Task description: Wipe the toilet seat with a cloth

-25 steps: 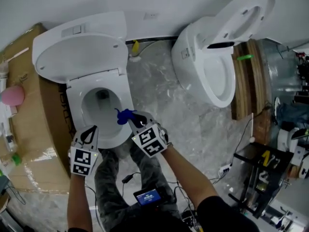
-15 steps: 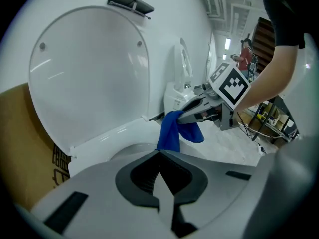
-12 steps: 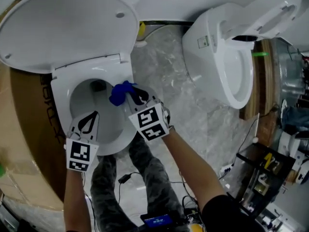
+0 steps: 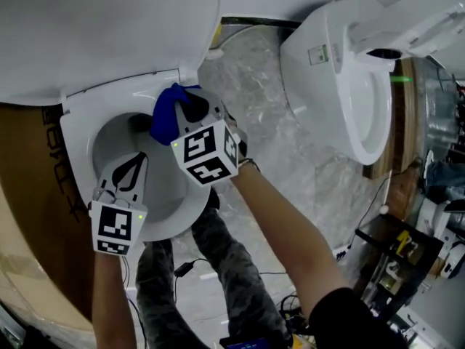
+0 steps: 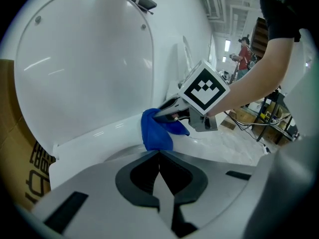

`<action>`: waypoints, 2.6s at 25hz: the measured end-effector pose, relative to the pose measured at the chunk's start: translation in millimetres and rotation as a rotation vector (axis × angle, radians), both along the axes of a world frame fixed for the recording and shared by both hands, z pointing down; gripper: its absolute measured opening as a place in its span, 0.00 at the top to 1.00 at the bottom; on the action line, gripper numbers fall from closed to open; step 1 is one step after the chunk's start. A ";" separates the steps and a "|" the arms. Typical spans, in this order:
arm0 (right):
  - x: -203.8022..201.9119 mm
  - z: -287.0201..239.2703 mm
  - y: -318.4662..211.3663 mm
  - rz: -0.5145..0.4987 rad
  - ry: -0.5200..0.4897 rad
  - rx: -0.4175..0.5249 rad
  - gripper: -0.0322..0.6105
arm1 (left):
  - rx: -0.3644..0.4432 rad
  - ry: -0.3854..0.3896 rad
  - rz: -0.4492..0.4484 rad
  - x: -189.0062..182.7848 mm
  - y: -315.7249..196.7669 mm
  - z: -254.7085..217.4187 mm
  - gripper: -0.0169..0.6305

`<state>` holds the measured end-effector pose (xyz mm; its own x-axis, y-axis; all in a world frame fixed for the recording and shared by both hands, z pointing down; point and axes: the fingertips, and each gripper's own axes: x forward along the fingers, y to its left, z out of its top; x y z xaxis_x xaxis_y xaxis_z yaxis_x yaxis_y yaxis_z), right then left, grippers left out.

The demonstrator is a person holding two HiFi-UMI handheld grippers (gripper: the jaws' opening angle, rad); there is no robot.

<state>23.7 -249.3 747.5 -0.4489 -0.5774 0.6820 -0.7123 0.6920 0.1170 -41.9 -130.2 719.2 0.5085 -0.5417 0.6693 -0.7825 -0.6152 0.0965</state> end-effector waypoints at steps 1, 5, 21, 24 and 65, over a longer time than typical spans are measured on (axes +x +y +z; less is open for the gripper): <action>-3.0 0.4 -4.1 -0.013 0.011 0.014 0.88 | 0.001 0.004 -0.005 -0.2 -2.2 0.6 0.96; -5.7 2.9 -4.0 -0.034 0.004 0.016 0.88 | -0.016 0.024 -0.028 -0.1 -1.4 0.4 0.95; 43.0 21.5 90.4 -0.040 0.051 -0.111 0.88 | -0.059 0.025 0.000 20.8 43.5 -9.7 0.96; 49.4 22.3 112.6 -0.042 0.058 -0.134 0.88 | -0.072 0.023 0.000 25.1 57.1 -11.1 0.95; -47.2 31.5 332.3 -0.152 0.004 -0.459 0.88 | -0.266 0.051 -0.280 -66.7 202.6 12.8 0.95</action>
<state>-23.5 83.1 779.0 -0.5017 -0.1443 0.8529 -0.5990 0.7693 -0.2222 -108.6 72.4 732.0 0.4017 -0.4747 0.7831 -0.9066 -0.3269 0.2669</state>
